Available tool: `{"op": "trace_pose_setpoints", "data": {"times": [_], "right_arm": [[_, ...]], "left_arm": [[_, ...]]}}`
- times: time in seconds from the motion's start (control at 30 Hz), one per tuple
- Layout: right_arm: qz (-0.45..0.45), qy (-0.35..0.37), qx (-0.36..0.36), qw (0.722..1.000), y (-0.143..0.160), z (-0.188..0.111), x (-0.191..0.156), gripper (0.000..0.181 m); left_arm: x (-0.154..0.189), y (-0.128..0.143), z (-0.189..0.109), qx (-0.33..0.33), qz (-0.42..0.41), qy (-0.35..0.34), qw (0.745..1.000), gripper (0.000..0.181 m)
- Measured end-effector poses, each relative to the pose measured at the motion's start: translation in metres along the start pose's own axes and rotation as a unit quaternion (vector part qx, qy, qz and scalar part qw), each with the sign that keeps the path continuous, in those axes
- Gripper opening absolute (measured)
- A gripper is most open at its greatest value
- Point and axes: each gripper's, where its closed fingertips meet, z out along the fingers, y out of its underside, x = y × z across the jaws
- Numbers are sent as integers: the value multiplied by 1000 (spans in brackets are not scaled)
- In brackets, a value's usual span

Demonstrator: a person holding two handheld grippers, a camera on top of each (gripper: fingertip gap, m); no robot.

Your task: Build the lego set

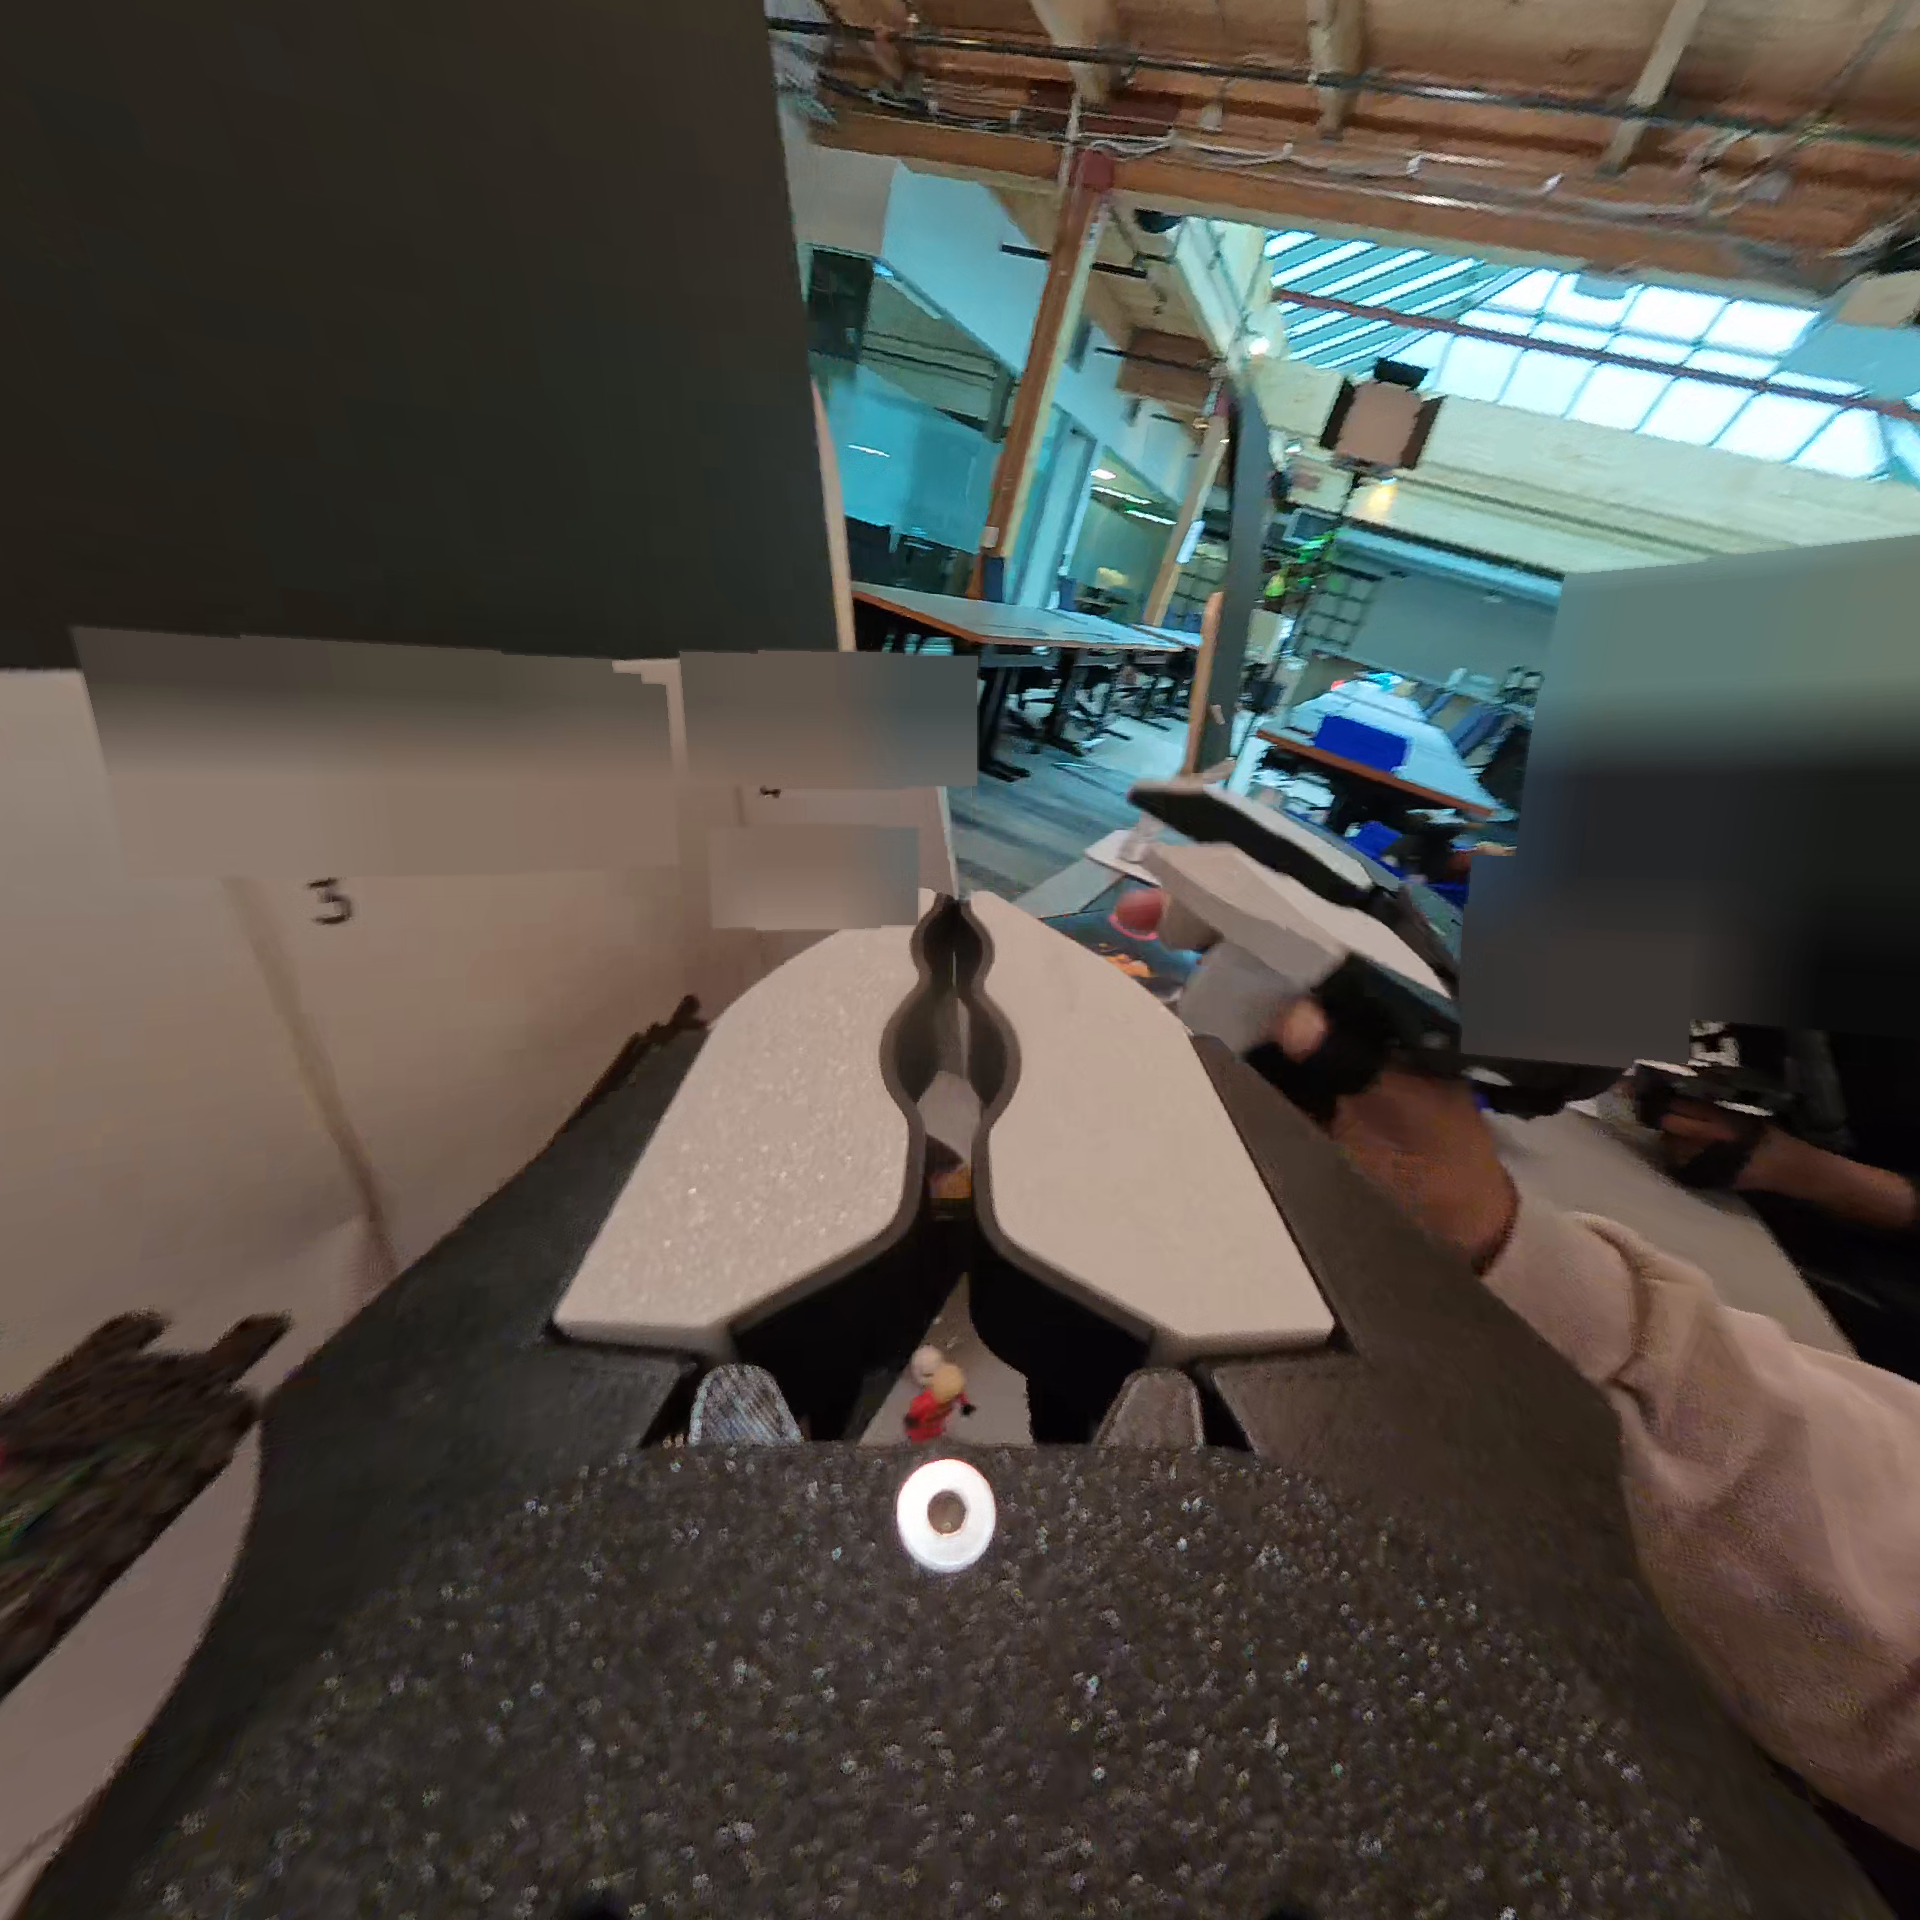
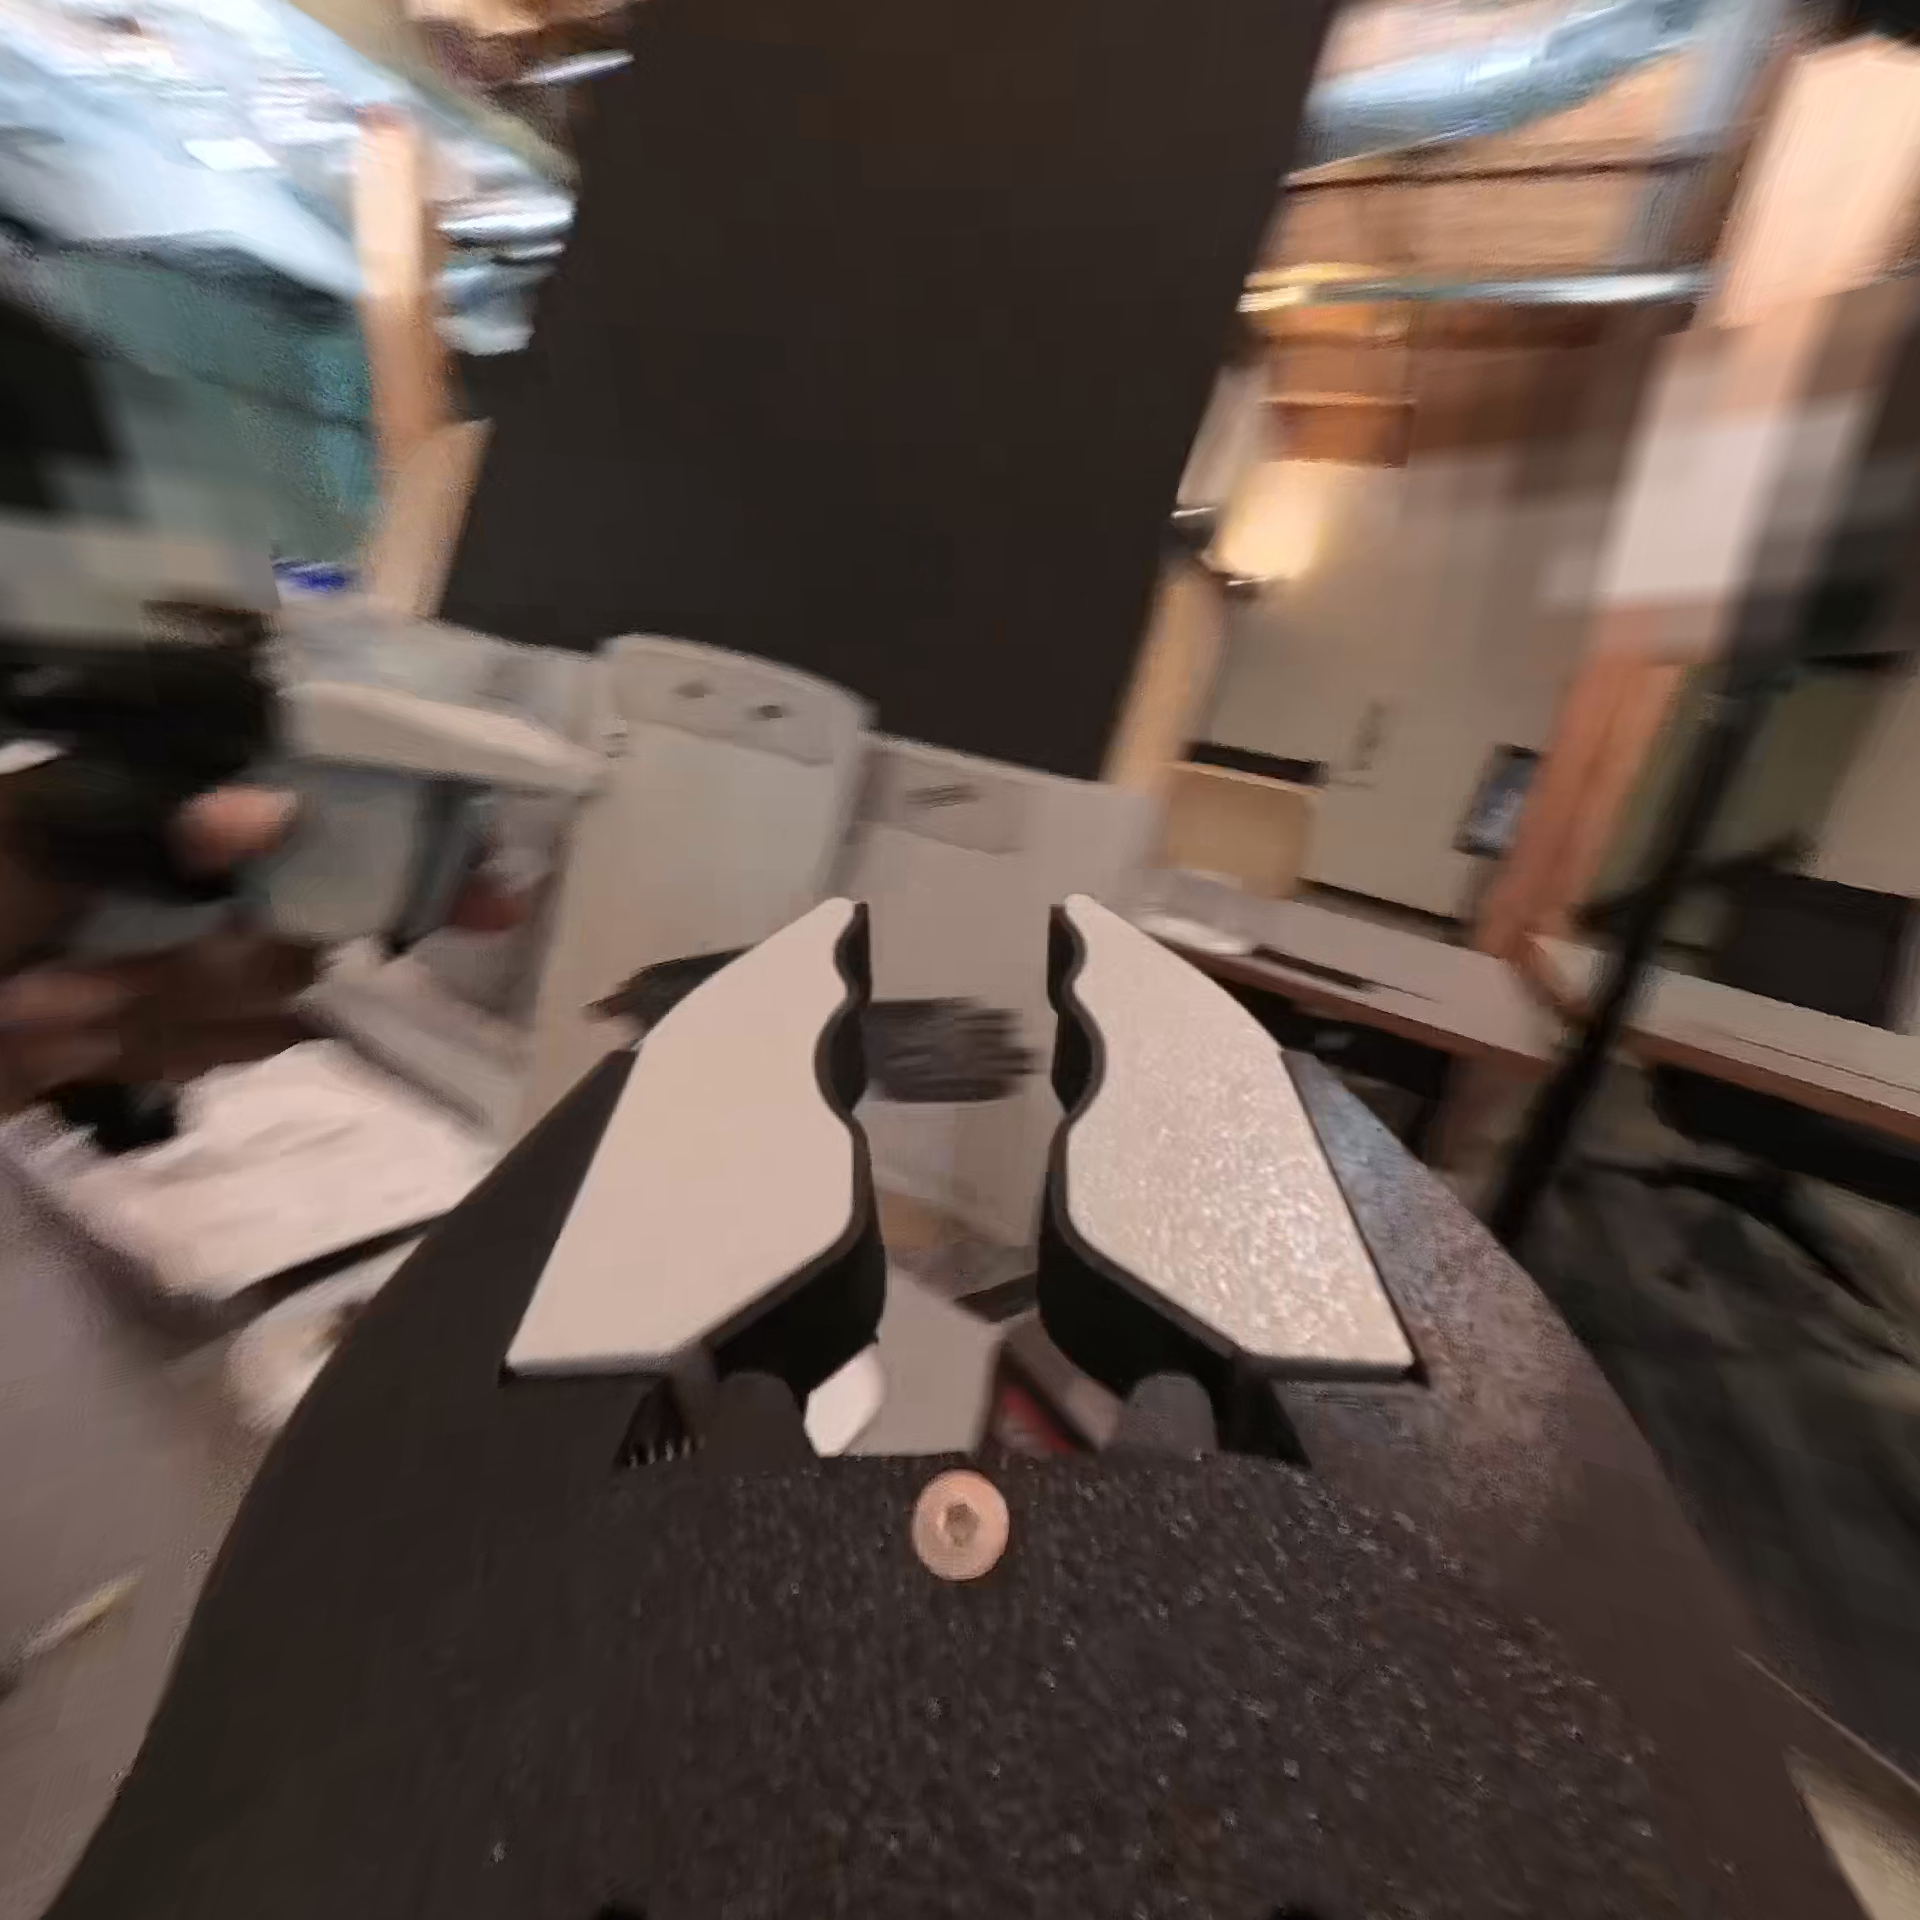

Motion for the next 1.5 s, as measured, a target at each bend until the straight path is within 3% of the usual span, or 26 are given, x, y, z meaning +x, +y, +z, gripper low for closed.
{"op": "trace_pose_setpoints", "data": {"times": [0.1,0.3,0.4,0.53,0.67,0.77,0.83,0.87,1.0,1.1,1.23,1.33,1.43,1.5], "right_arm": [[21,-148,-79,986,31,8,-56,43],[54,-224,-137,963,60,39,-88,67],[30,-213,-134,967,49,46,-96,75],[-134,-99,-87,982,35,37,-103,86],[-355,26,-25,934,27,26,-114,56],[-392,53,-23,918,23,33,-122,36],[-387,71,-19,919,16,38,-123,6],[-381,76,-16,921,11,39,-123,0],[-337,70,-15,939,5,43,-123,0],[-313,57,-11,948,5,45,-127,0],[-287,37,-9,957,2,52,-138,0],[-280,16,-12,960,1,61,-151,0],[-278,-10,-18,960,2,73,-167,0],[-281,-29,-23,959,3,82,-179,0]], "left_arm": [[-1,-7,-17,3,28,-25,999,0],[0,-21,-39,-5,63,-50,997,0],[-5,-30,-50,-1,78,-78,994,0],[-7,-39,-58,11,53,-86,995,0],[-6,-45,-62,17,24,-88,996,0],[-3,-49,-64,22,3,-82,996,0],[-1,-54,-68,24,1,-79,997,0],[-1,-58,-73,28,4,-77,997,3],[-34,-76,-125,80,19,-154,985,16],[-78,-54,-154,25,42,-251,967,16],[-98,-8,-140,-99,109,-287,947,21],[-115,6,-125,-156,158,-327,919,22],[-119,13,-116,-174,168,-323,915,4],[-119,12,-119,-155,135,-322,924,3]]}}
